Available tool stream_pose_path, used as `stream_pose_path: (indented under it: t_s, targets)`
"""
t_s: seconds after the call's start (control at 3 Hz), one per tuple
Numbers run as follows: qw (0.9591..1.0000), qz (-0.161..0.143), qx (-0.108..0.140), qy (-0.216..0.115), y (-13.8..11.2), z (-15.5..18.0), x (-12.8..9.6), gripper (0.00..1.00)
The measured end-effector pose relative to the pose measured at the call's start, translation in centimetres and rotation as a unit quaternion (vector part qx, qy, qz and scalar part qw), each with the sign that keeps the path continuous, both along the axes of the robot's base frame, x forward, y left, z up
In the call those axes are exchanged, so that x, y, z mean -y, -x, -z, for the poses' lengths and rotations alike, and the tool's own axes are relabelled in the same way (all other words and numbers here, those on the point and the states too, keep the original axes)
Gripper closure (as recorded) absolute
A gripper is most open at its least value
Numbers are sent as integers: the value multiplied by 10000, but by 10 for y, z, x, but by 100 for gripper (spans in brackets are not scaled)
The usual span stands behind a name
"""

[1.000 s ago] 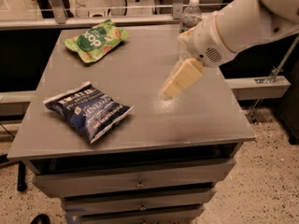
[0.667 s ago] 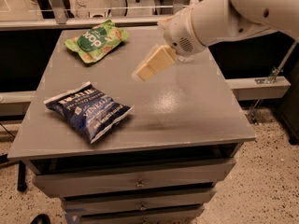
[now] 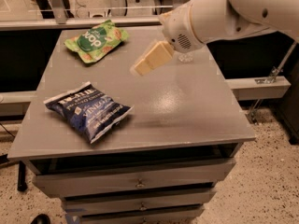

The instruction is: Move green rice chip bag near blue chip bag

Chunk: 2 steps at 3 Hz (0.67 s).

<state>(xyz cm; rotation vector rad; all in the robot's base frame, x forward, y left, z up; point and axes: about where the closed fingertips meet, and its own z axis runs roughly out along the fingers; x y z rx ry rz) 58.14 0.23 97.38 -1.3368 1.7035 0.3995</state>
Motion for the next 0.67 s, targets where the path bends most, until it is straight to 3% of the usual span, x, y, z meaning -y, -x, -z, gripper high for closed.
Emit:
stream_pose_path:
  t_s: [0.33, 0.67]
  targets:
    - [9999, 108, 56, 10, -7, 7, -5, 0]
    - [9993, 263, 155, -198, -47, 30, -31, 0]
